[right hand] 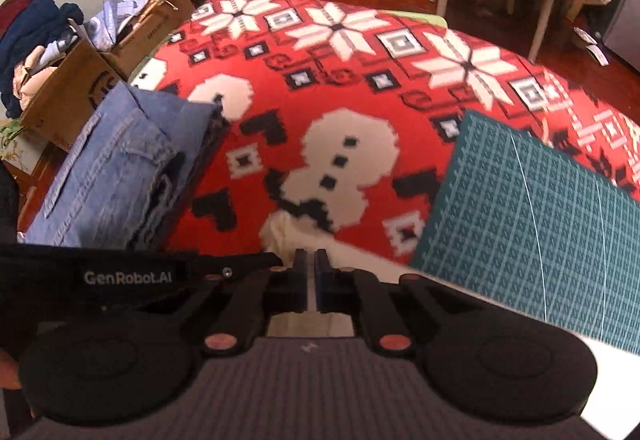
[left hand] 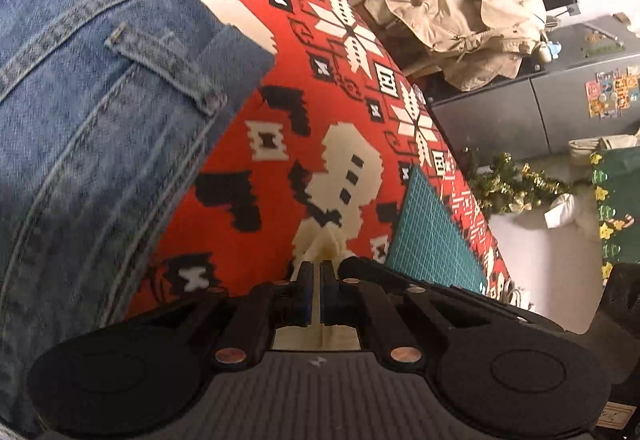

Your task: Fold clothes

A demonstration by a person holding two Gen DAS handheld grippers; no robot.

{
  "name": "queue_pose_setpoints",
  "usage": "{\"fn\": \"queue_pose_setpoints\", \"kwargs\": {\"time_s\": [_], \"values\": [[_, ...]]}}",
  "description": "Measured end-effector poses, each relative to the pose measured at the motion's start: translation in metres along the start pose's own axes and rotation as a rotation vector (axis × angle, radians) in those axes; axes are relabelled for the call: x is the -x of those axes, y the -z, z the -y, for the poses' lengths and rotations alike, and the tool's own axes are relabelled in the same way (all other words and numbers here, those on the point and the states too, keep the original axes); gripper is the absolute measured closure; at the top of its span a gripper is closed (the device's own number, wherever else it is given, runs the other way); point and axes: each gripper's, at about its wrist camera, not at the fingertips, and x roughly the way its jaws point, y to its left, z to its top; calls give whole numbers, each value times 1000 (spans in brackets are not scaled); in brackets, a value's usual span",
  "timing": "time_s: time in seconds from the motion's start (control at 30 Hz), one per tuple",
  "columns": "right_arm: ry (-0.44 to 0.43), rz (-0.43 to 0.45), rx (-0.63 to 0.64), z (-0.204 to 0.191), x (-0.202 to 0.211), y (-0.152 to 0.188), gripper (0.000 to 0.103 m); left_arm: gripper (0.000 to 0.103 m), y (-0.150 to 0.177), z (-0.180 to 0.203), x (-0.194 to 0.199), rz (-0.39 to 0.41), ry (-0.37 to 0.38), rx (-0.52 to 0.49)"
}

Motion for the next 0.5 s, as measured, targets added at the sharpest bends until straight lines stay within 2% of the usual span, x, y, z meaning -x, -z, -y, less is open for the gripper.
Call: {"fn": "queue_pose_setpoints", "kwargs": {"time_s": [0.17,0.27,0.5], "values": [[-19,-23,16,-2,-9,-8,99,101,-6,-8,-2,13,4,57],[-16,-7,28,-5,-13,-9,99,101,-10,-8,-3,17,4,80],[-39,6,-38,10,13,-8,98,101,-7,7,17,4,-25,-17]]}}
